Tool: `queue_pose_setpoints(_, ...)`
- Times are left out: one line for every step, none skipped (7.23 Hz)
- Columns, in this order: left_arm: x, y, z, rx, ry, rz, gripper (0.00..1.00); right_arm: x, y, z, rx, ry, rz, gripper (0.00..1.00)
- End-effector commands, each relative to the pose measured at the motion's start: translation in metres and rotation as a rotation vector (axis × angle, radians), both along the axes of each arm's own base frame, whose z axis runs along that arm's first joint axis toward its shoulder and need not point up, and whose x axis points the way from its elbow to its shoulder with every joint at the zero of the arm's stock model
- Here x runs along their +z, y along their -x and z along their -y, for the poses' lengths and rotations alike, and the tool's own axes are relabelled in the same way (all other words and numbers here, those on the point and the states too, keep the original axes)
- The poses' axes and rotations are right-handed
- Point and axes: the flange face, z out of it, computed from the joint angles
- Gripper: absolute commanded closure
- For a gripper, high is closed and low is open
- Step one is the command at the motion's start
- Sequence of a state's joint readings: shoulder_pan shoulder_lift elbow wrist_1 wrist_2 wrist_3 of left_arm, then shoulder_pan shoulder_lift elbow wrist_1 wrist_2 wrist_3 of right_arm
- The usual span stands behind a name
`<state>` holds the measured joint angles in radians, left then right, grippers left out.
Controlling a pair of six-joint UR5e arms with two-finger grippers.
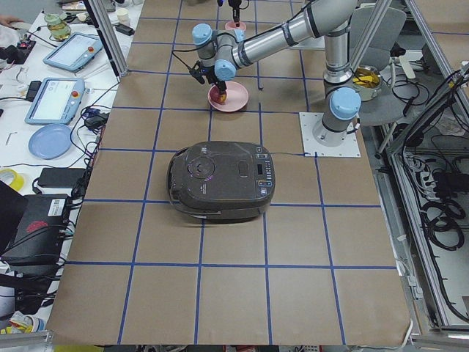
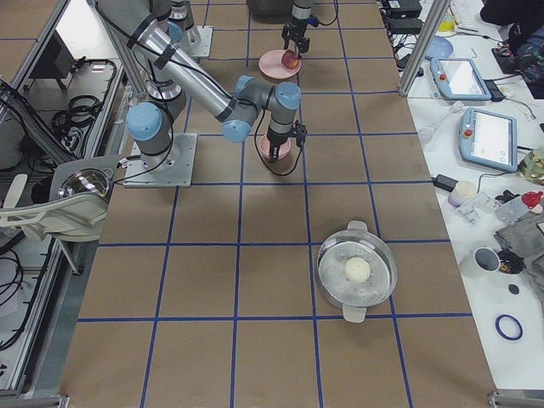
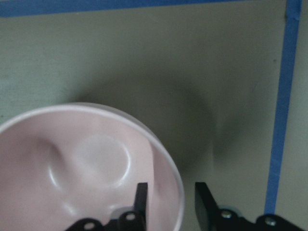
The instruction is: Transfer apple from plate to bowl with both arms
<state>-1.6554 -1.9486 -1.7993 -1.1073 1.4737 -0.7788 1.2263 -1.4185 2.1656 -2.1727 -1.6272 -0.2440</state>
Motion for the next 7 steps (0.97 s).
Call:
queue_pose_setpoints(-0.022,0.000,-0.002,-0.003,-0.018,0.003,0.00,-0.007,0.004,-0.001,-0.052,-0.022,0.007,0.80)
queue_pose_setpoints(-0.030,-0.010,-0.003,-0.014,-0.021,0.097,0.00,-0.009,0.003,-0.001,-0.072,-0.026,0.010,0.85)
queue_pose_setpoints(-0.035,-0.012,-0.006,-0.018,-0.006,0.124,0.00,-0.007,0.003,0.000,-0.081,-0.021,0.008,0.89)
queue_pose_setpoints(-0.034,-0.013,-0.009,-0.017,0.008,0.114,0.17,-0.005,0.004,0.002,-0.104,-0.018,0.002,0.91)
queue_pose_setpoints(-0.033,-0.012,-0.003,-0.012,0.062,0.107,0.29,-0.001,0.006,0.006,-0.110,-0.008,0.000,0.91)
queue_pose_setpoints(-0.029,-0.011,-0.001,-0.014,0.080,0.104,0.55,0.002,0.005,0.010,-0.114,0.005,0.011,0.91)
queue_pose_setpoints(-0.022,-0.006,-0.001,-0.012,0.091,0.054,0.87,0.014,0.005,0.020,-0.122,0.015,0.044,0.88)
